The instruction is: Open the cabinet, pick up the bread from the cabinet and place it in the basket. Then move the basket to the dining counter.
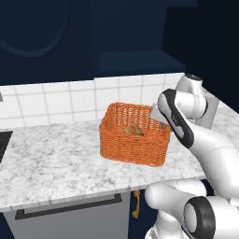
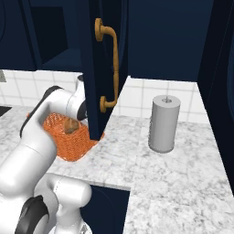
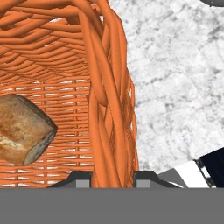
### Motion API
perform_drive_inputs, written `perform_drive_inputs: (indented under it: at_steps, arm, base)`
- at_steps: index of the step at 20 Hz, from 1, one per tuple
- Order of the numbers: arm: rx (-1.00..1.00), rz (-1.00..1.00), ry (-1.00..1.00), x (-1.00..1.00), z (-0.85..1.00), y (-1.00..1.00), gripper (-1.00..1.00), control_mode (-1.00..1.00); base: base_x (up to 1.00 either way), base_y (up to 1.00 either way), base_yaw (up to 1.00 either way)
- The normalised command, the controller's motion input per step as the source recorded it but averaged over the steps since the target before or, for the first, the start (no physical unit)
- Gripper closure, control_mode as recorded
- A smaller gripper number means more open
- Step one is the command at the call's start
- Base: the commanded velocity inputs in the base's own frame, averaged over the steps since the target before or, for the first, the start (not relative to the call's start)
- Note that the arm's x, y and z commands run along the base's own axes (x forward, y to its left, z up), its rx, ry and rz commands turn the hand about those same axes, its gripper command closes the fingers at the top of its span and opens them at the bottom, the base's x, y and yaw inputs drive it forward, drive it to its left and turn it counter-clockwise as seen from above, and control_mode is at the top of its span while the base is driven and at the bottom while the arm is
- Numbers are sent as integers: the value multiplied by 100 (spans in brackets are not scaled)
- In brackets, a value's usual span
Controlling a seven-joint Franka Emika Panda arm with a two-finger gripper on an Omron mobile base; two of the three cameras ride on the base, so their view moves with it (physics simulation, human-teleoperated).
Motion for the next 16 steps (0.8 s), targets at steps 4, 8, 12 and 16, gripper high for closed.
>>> perform_drive_inputs:
  at_steps: [4, 8, 12, 16]
  arm:
    - [0, 0, 0, 0, 0, 0, 100, -100]
    - [0, 0, -1, -2, 0, 0, 100, -100]
    - [0, 0, 0, 0, 0, 0, 100, 100]
    - [0, 0, 0, 0, 0, 0, 100, 100]
  base:
    - [0, 0, 0]
    - [0, 0, 0]
    - [0, 0, 0]
    - [-5, 62, 25]
